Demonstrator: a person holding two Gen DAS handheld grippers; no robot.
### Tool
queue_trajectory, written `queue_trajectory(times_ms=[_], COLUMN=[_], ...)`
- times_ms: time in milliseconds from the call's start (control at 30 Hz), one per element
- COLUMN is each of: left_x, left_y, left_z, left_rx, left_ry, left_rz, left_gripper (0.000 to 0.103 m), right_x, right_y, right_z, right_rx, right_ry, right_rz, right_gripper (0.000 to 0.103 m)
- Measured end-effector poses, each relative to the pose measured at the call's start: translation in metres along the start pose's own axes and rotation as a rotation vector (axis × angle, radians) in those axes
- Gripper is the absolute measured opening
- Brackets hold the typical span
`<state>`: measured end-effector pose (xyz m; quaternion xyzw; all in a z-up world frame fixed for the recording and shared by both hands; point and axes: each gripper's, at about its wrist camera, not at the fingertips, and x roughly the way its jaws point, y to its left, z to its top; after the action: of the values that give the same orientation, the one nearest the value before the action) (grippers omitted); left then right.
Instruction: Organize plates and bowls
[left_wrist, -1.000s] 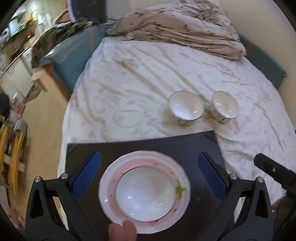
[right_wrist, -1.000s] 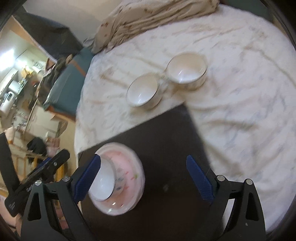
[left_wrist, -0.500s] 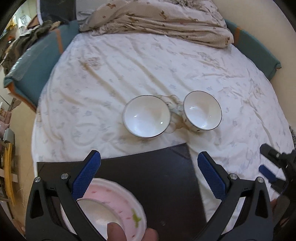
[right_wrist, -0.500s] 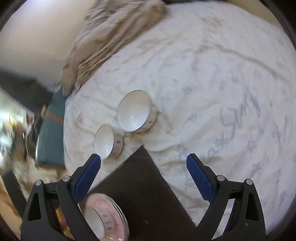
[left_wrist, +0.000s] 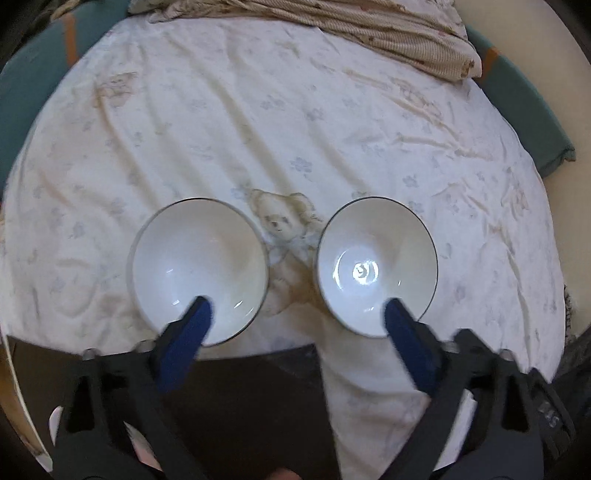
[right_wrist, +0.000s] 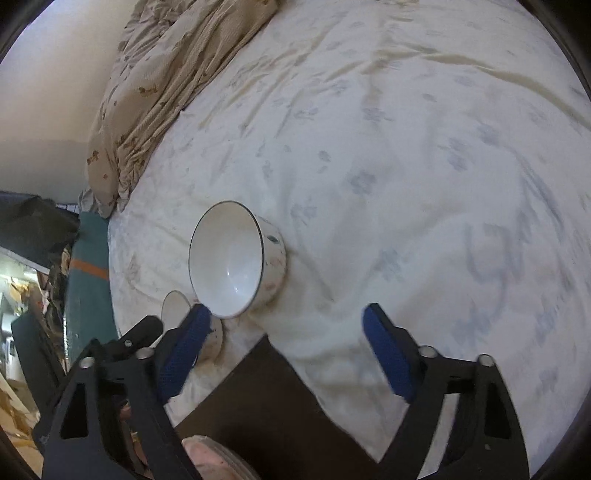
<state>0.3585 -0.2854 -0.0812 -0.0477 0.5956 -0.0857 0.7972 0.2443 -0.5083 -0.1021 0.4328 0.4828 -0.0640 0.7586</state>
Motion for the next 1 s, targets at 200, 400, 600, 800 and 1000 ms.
queue_trajectory(times_ms=[200,400,600,800,1000], left_x=[0.033,0.049,0.056,0.048,0.028], left_y=[-0.006,-0.011,-0.011,-0.019,-0.02], left_z=[0.009,0.009,0.014,0.007,0.001], left_rx=[-0.02,-0.011,-0.016,0.021,0.035], left_ry=[0.088,0.111,0.118,0.118,0.102], left_rz=[-0.085,-0.061,-0.031,0.033,0.028], left_gripper=[0.047,0.018,0.007,0.008,0.009], right_x=[0.042,0.059,0.071,0.076,0.068], right_y=[0.001,0.011,0.011,0.017,0.021], right_z=[0.014,0.01,0.011,0.012,0.007], right_rx=[0.034,-0.015,0.001,-0.054,-0.073], right_ry=[0.087,0.112,0.126,0.107,0.095], right_rz=[0.05,0.053,0.057,0.02,-0.001], right_gripper=[0.048,0.024,0.021,0.019,0.016])
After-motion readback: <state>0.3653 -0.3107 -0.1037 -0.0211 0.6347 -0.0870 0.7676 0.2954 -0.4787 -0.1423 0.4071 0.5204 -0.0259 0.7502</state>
